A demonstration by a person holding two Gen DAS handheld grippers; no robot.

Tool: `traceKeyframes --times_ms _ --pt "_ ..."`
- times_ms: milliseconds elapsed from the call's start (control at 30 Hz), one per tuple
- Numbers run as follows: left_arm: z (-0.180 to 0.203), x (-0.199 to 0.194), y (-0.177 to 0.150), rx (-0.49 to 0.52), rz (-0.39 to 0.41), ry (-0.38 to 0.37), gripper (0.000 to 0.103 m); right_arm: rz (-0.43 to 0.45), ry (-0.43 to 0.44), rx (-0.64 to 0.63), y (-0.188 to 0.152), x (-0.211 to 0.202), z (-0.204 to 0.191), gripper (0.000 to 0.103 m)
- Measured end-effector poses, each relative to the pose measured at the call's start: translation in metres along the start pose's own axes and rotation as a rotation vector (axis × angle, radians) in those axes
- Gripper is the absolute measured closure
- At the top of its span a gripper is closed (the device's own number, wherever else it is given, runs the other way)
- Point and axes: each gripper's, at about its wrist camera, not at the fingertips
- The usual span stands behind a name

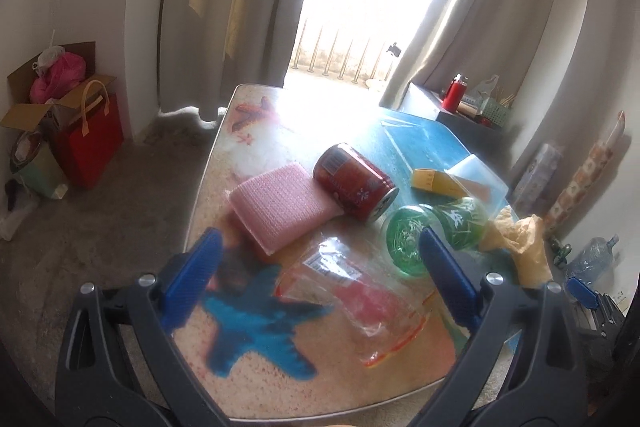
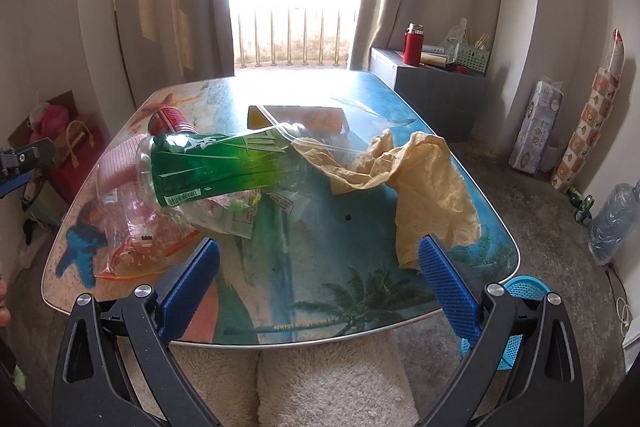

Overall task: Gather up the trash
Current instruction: 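Reach the left tool to the pink sponge and close on it while the right tool approaches the green bottle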

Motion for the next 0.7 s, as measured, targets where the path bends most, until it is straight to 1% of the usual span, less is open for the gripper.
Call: traceKeyframes --times_ms 67,133,233,333,400,567,700 --pt "-0.001 0.008 0.01 0.039 0.015 -0.039 0.008 0.008 0.055 0.012 0.005 0.002 -0.002 0.006" --pt "0.003 0.021 0.018 0.117 0.004 -0.082 0.008 0.006 0.101 0.024 0.007 0.006 -0.003 0.006" --pt "0.015 0.043 0.027 0.291 -0.013 -0.121 0.008 -0.008 0.147 0.033 0.008 0.013 -0.003 0.006" --pt "0.023 0.071 0.031 0.453 -0.057 -0.124 0.008 -0.038 0.174 0.05 0.009 0.022 -0.001 0.006" --pt "0.026 0.093 0.033 0.528 -0.108 -0.134 0.009 -0.044 0.187 0.071 0.011 0.026 0.002 0.006" --pt "0.024 0.148 0.035 0.64 -0.265 -0.13 0.009 -0.033 0.188 0.101 0.014 0.029 0.011 0.006" --pt "0.019 0.177 0.034 0.669 -0.37 -0.123 0.009 -0.051 0.203 0.133 0.009 0.035 0.02 0.006"
Point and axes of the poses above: each gripper's, at about its wrist camera, not at the fingertips, and x roughly the way its jaws point, z to its right, y to its top, and after that the axes turned 8 degrees about y, right-handed
